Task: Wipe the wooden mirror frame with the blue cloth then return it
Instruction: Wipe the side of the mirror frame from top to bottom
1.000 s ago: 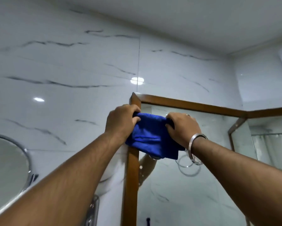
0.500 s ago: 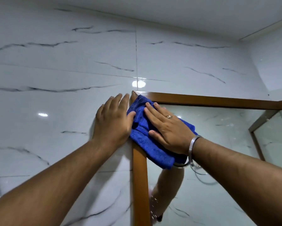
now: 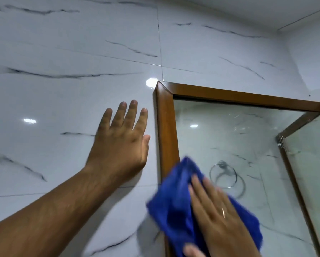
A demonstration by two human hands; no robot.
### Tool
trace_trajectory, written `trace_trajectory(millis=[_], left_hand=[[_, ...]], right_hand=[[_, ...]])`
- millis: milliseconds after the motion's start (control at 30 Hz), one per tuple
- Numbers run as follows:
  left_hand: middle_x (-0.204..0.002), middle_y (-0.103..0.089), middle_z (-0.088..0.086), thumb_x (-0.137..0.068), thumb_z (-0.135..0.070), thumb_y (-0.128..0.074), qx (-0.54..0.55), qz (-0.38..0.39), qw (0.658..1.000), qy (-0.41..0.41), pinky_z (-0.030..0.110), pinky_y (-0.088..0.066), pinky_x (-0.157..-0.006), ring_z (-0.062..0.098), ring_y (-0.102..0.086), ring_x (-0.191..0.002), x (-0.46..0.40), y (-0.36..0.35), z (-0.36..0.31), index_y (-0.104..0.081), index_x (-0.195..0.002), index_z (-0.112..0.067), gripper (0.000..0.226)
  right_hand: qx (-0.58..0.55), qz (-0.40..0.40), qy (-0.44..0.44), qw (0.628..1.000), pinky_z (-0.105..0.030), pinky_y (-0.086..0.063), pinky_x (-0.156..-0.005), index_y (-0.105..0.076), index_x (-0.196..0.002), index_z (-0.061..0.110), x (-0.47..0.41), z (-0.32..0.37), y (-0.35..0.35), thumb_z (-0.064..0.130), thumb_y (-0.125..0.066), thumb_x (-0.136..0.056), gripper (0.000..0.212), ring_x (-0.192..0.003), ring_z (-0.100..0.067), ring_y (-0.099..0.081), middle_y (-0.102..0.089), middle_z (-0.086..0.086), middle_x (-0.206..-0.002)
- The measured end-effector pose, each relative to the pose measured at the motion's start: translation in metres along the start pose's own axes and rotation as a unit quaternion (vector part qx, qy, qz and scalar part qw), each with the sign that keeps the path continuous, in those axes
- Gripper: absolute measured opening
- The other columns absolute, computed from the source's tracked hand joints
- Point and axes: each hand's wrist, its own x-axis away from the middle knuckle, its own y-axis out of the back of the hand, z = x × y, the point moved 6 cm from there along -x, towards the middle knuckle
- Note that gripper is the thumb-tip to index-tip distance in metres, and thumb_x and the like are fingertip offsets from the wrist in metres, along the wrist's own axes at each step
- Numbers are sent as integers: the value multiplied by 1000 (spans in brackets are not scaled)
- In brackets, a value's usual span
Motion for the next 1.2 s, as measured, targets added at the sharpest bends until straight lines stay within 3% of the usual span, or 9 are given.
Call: trace_trajectory(millis=[133,233,400,533,700,867,967,1133,1200], left_hand=[[-167,-11,15,-98,-46,-17,5,7,1000,-4,53,-10,-123,34,-10,-154,0,2,-1,-15,-160,-16,68],[-168,-8,14,-97,-47,-16,8,6,1000,-3,53,-8,-124,34,-8,-154,-1,3,-2,-14,-160,-17,70],[-165,-19,17,-97,-46,-19,8,12,1000,-2,55,-15,-124,36,-16,-153,-1,5,-2,-25,-158,-16,68],[-166,-13,15,-97,-50,-17,12,28,999,-20,53,-14,-124,36,-12,-154,13,3,-3,-21,-159,-15,72],[-162,-27,17,-94,-51,-25,14,33,999,-39,58,-27,-119,38,-26,-149,46,-4,-6,-35,-154,-11,73],[-163,-26,17,-93,-51,-24,7,28,999,-32,57,-24,-120,37,-24,-150,42,-1,-9,-34,-155,-14,73],[-164,-25,16,-95,-53,-23,9,32,999,-20,56,-23,-121,35,-21,-151,46,-2,-7,-32,-156,-15,72],[-165,-20,16,-96,-51,-19,12,33,999,-8,55,-18,-123,36,-17,-152,57,-4,-13,-25,-158,-16,72],[-165,-16,17,-97,-50,-18,6,33,999,-3,56,-17,-123,37,-15,-153,63,-6,-15,-22,-159,-15,71]], right_hand=[[-2,12,32,999,-36,-17,-118,-18,-152,18,0,-9,2,50,-38,-90,73,-149,-21,-12,-17,-2,-161],[-62,-36,-32,997,-35,-8,-122,-6,-152,29,-81,-42,31,47,-27,-95,63,-149,-14,3,-1,7,-162],[-45,-55,-90,993,-39,-12,-122,-13,-152,20,-168,-62,53,38,-30,-94,62,-149,-18,-3,-5,0,-161],[-107,-55,-87,989,-34,-11,-122,-6,-150,38,-85,-23,27,40,-33,-93,62,-148,-6,-5,0,21,-159],[-59,-39,-30,997,-29,-17,-116,-26,-146,19,-2,2,2,41,-31,-95,56,-147,-13,-12,-4,12,-161],[-123,-85,-93,984,-41,-18,-120,-16,-150,21,-124,-45,45,22,-42,-95,61,-147,-21,-15,-13,2,-159],[-98,-78,-129,984,-36,-13,-121,-19,-151,20,-170,-57,49,19,-42,-97,58,-149,-20,-8,-7,0,-162],[-155,-74,-114,979,-30,-10,-121,-14,-149,37,-63,-15,23,27,-40,-93,63,-147,-9,-13,-15,12,-159],[-130,-55,-95,985,-27,-12,-120,-21,-150,29,-2,7,9,33,-36,-94,58,-148,-12,-15,-19,8,-160]])
